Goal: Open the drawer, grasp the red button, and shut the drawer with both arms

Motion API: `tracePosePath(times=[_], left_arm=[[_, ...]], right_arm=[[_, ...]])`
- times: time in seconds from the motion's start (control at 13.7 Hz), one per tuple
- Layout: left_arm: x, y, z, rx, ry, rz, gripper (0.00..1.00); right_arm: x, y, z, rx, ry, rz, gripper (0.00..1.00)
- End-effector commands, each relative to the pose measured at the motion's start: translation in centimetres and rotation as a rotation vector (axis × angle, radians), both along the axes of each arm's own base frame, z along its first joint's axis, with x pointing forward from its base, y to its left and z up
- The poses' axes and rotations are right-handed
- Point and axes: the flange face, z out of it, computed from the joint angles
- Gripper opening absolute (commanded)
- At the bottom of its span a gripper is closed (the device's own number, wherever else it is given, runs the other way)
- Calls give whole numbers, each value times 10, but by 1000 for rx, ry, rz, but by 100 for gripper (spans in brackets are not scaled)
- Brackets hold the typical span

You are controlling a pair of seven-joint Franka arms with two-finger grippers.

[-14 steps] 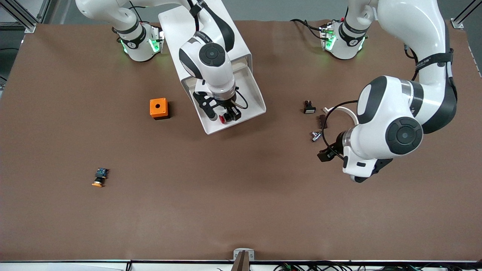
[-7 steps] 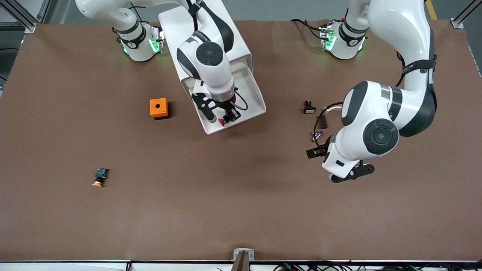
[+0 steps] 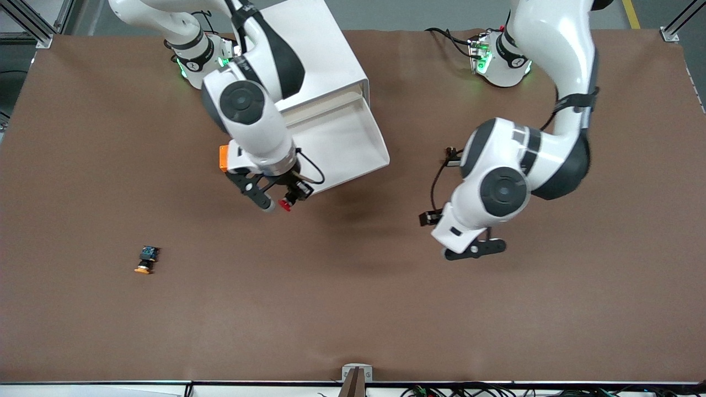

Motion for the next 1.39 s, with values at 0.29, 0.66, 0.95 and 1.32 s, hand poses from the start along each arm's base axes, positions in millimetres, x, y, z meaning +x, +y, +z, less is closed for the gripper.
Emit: tracePosePath(times=[0.29, 0.66, 0.95, 1.32], left_arm=[[-47, -106, -50, -27, -32, 177, 100], [-106, -157, -90, 11, 56, 213, 100], [-129, -170, -91, 21, 136, 200, 100], [-188, -200, -96, 69, 326, 193, 100]], right_arm=[[68, -158, -18, -13, 21, 309, 1], [95, -248, -57, -9, 47, 438, 1], [106, -297, -94, -3, 57, 517, 1], [109, -333, -138, 8, 76, 571, 1]])
